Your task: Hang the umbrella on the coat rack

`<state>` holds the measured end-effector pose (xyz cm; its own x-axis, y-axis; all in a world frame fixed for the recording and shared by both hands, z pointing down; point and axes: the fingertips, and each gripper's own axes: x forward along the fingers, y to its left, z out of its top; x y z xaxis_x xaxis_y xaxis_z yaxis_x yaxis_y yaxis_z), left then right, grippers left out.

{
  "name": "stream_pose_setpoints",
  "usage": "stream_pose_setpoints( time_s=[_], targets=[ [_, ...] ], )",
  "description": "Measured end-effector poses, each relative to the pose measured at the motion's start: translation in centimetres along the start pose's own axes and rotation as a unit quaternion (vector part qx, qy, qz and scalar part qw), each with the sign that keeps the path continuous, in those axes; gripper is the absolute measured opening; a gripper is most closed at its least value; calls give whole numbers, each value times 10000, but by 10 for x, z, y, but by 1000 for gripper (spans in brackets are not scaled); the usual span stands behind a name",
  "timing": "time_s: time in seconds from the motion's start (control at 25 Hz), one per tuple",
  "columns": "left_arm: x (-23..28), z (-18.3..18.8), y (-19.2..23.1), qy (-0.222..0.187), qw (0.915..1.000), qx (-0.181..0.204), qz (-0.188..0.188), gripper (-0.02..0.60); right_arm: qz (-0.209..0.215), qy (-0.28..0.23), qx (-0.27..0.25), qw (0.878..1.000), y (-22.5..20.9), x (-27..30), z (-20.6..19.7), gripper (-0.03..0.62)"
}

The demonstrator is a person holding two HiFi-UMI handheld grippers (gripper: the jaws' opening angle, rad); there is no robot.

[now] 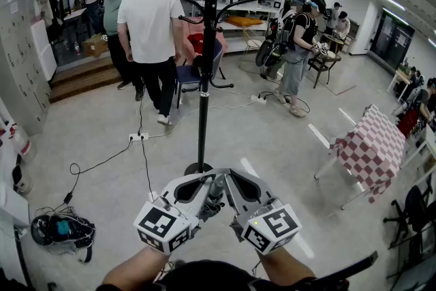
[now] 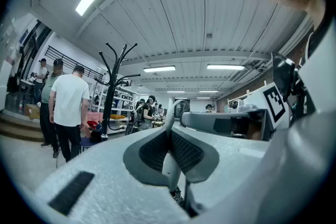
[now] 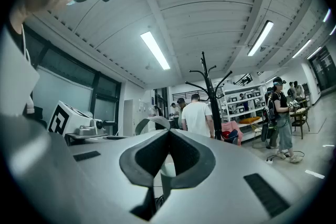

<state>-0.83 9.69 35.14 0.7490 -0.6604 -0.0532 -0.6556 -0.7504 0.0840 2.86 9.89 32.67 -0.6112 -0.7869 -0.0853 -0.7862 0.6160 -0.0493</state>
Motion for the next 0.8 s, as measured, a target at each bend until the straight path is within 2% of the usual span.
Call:
stream_pose_setpoints(
  time_s=[0.8],
  targets=[
    [-27,-8,11,-43,9999,-86,-102,9,-36,-13,17,10000,27,6,-13,8]
  ],
)
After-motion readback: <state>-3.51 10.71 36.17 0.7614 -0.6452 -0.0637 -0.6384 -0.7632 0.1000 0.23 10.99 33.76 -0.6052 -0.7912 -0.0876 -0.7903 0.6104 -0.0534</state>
